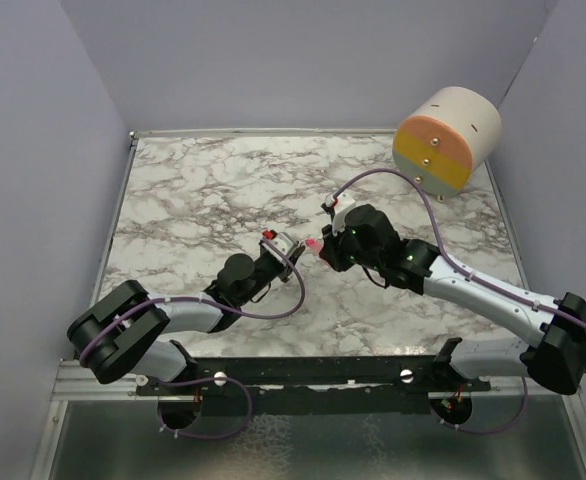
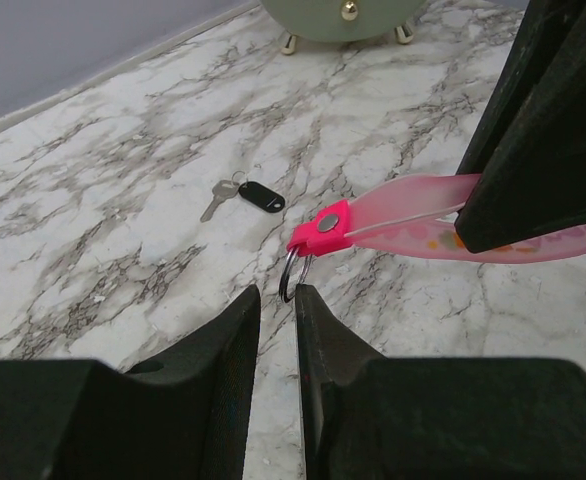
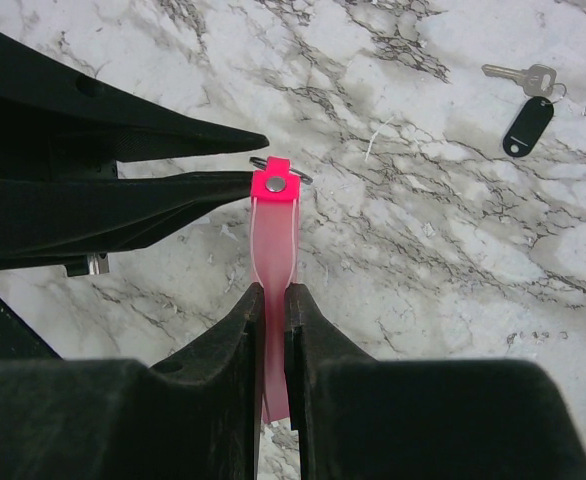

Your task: Put the keys on the keyring

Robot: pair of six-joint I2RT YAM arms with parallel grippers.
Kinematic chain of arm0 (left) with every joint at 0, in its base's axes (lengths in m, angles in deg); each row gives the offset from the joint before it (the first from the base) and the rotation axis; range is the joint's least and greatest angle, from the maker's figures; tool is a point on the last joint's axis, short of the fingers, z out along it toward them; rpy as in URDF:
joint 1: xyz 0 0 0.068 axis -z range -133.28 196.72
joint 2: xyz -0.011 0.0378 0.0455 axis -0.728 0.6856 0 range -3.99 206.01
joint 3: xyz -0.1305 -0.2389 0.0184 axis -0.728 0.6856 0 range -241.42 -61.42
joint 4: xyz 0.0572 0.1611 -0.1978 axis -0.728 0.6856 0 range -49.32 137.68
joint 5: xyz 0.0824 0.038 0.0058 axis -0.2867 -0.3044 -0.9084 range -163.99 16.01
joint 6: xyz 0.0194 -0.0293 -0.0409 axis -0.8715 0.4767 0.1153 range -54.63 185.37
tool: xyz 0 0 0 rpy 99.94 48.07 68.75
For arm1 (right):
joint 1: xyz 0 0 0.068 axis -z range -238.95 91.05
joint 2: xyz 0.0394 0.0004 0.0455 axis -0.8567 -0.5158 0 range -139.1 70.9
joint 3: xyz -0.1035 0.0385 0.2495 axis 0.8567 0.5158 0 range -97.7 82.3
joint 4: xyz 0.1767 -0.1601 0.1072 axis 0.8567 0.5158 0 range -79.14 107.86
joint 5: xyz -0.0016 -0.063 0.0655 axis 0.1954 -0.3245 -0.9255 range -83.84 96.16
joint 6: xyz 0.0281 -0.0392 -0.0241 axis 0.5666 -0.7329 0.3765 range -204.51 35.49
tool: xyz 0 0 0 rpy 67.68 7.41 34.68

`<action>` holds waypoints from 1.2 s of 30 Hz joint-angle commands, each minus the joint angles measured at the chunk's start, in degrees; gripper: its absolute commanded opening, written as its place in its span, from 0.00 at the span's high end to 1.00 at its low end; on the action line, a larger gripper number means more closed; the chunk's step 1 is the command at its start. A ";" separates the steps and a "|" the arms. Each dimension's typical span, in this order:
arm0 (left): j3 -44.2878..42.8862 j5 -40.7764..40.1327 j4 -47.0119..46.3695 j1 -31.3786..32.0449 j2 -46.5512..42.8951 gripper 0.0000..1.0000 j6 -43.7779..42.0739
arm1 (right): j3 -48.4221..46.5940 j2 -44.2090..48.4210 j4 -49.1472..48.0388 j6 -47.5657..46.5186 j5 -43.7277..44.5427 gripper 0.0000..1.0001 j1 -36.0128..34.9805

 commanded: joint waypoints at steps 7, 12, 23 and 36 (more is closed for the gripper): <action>-1.56 5.48 -3.07 0.37 1.28 0.88 -0.15 | -1.29 -0.17 0.38 0.43 -1.34 0.88 -0.41; -1.35 5.98 -3.19 0.41 1.15 1.00 -0.30 | -1.40 -0.34 0.49 0.35 -1.35 0.88 -0.41; -1.10 7.57 -3.19 0.41 2.82 1.00 1.19 | -5.16 -1.14 1.11 -0.15 0.45 0.87 -0.41; -0.73 10.91 -3.89 0.41 3.08 1.00 3.72 | -10.52 -8.21 -0.90 -1.19 2.43 0.87 -0.34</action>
